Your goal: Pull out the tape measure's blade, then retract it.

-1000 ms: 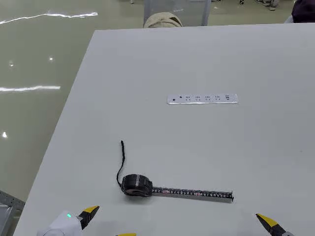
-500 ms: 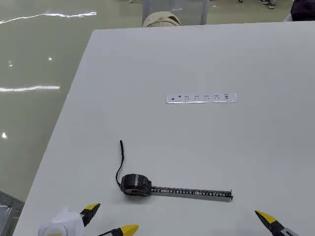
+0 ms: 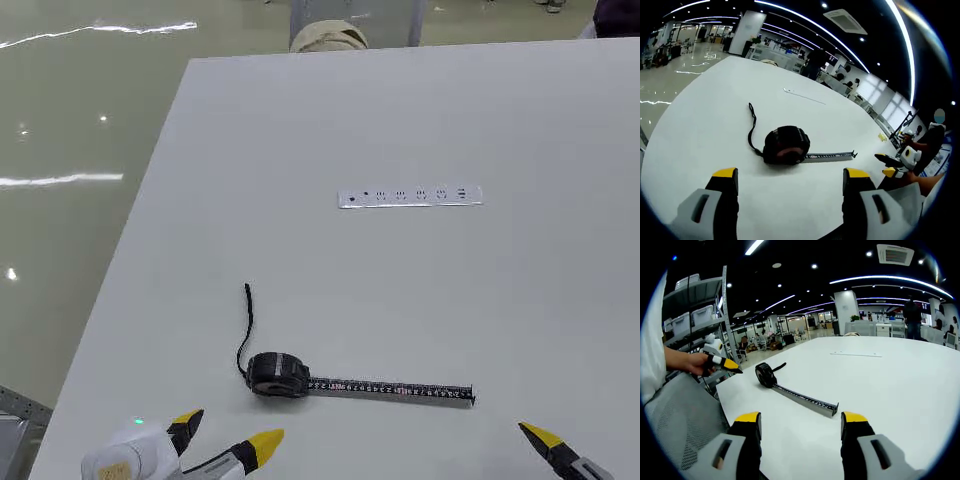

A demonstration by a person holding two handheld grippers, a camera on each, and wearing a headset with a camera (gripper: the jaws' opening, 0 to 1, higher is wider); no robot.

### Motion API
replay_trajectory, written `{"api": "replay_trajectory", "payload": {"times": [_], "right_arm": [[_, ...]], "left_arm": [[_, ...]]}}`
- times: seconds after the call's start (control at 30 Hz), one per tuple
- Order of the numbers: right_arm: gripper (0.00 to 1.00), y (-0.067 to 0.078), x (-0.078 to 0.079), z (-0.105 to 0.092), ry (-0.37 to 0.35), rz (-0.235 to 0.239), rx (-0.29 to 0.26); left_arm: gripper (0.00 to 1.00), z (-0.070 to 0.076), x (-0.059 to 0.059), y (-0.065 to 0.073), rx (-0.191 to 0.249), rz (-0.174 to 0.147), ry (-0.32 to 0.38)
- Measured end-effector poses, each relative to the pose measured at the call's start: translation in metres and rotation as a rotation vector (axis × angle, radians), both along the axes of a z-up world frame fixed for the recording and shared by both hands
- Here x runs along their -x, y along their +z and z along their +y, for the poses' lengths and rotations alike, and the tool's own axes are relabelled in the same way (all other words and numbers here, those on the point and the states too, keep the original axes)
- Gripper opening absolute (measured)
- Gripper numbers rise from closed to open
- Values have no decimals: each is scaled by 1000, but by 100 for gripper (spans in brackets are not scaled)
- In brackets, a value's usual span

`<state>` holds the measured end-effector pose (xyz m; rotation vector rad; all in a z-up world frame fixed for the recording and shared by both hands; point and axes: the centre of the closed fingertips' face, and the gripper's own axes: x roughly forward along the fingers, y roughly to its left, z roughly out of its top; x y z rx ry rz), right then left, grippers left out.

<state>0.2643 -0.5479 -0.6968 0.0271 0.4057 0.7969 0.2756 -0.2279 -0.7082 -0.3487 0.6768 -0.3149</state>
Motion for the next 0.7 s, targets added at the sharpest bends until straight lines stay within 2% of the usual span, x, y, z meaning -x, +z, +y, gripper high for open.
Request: {"api": "replay_trajectory", "payload": {"times": [0.37, 0.63, 0.7], "right_arm": [[65, -3, -1, 1, -5, 9, -7], [65, -4, -2, 0, -9, 9, -7], [65, -4, -3, -1, -12, 6, -9]], "left_arm": [[86, -3, -5, -6, 38, 15, 53], [87, -12, -8, -7, 44, 25, 77], [87, -11, -9, -9, 30, 27, 84]]}}
